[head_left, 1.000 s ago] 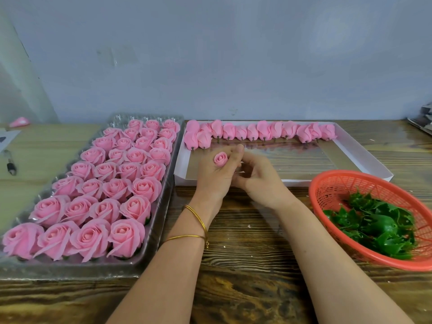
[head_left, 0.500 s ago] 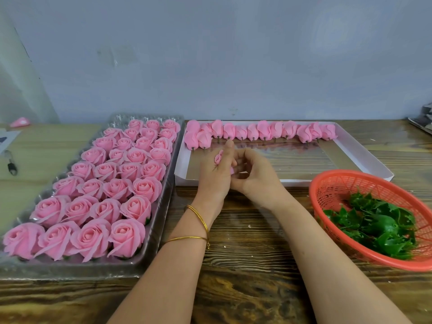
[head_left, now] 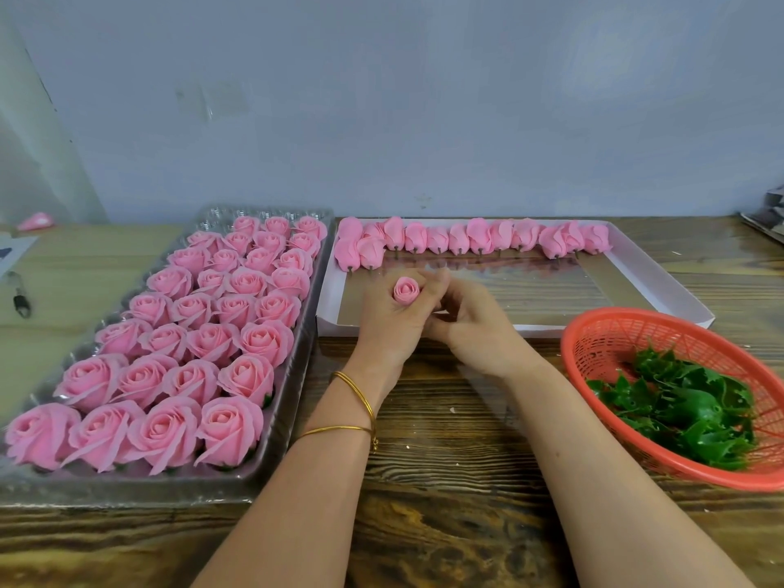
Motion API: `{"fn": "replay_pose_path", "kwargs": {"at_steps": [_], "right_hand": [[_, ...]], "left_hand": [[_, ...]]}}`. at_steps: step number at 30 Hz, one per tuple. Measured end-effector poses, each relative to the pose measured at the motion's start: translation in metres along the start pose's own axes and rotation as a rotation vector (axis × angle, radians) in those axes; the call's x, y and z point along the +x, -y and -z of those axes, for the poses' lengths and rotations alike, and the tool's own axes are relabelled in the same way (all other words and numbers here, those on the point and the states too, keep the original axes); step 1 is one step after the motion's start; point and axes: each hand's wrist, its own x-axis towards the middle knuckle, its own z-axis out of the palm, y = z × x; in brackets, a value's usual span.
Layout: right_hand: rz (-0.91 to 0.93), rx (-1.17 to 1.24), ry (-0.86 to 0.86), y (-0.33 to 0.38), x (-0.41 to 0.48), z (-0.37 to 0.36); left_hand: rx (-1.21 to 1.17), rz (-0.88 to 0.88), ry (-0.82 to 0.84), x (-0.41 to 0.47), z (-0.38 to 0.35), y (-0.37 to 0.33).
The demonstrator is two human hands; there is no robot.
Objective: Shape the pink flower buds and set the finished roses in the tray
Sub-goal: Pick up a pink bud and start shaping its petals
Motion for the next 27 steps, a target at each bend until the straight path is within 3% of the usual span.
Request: {"fn": "replay_pose_path", "kwargs": {"at_steps": [5, 10, 15, 27], "right_hand": [[-0.021, -0.003, -0.011, 0.0, 0.001, -0.002], [-0.033, 0.001, -0.055, -0.003, 0.002, -0.004], [0.011, -0.055, -0.112, -0.007, 0.003, -0.007], [0.013, 0.02, -0.001, 0.0, 0.0, -0.001]], "left_hand": [[-0.011, 0.031, -0.029, 0.002, -0.002, 0.002], [-0.165, 0.105, -0.069, 0.005, -0.005, 0.007], [-0.148, 0.054, -0.053, 0.004, -0.005, 0.006], [-0.066, 0.058, -0.014, -0.001, -0.002, -0.004]]}}
